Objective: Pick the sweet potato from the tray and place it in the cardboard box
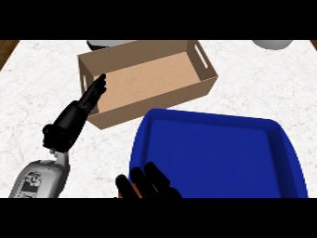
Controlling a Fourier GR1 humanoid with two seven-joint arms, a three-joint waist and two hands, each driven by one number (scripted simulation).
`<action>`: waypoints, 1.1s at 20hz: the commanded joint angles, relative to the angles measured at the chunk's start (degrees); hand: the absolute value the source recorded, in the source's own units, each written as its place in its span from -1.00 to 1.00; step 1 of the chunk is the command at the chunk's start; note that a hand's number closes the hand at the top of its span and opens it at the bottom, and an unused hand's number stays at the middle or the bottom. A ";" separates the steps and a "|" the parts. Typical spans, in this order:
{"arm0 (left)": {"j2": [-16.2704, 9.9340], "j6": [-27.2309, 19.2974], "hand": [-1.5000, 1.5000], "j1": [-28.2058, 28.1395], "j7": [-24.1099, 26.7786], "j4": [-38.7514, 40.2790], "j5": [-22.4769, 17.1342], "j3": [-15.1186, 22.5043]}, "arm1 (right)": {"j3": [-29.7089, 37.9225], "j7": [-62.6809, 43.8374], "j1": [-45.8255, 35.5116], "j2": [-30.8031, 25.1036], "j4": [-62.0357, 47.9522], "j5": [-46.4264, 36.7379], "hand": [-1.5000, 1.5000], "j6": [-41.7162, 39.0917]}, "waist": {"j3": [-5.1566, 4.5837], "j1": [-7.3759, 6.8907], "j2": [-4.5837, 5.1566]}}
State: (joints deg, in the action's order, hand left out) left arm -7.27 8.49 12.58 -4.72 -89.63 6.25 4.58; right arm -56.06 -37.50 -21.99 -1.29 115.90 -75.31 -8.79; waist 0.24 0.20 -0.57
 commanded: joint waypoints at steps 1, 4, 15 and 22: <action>2.38 -1.40 0.00 -3.29 0.46 0.72 2.59 3.32 | 0.41 -3.01 2.10 1.23 10.61 2.51 1.00 -1.46 | -0.23 0.13 0.36; 1.03 0.12 0.00 -2.77 0.86 0.78 1.13 1.48 | 0.22 -11.83 -3.91 1.22 11.17 4.12 1.00 -2.50 | -0.29 -0.18 0.34; 3.60 -0.62 0.00 2.09 -1.05 3.71 2.52 1.82 | 19.45 -9.32 -19.36 1.28 -2.14 16.16 1.00 0.63 | -0.27 -0.53 0.78; 2.82 0.70 0.00 0.92 -0.67 2.91 1.78 0.60 | 26.14 -7.85 -28.06 1.29 -13.24 22.35 1.00 5.17 | -0.27 -0.74 0.72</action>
State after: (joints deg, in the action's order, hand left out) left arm -5.80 9.18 12.76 -4.67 -90.07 7.93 4.61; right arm -34.18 -48.14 -46.31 -0.04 109.63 -56.31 -6.67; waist 0.22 -0.67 -0.24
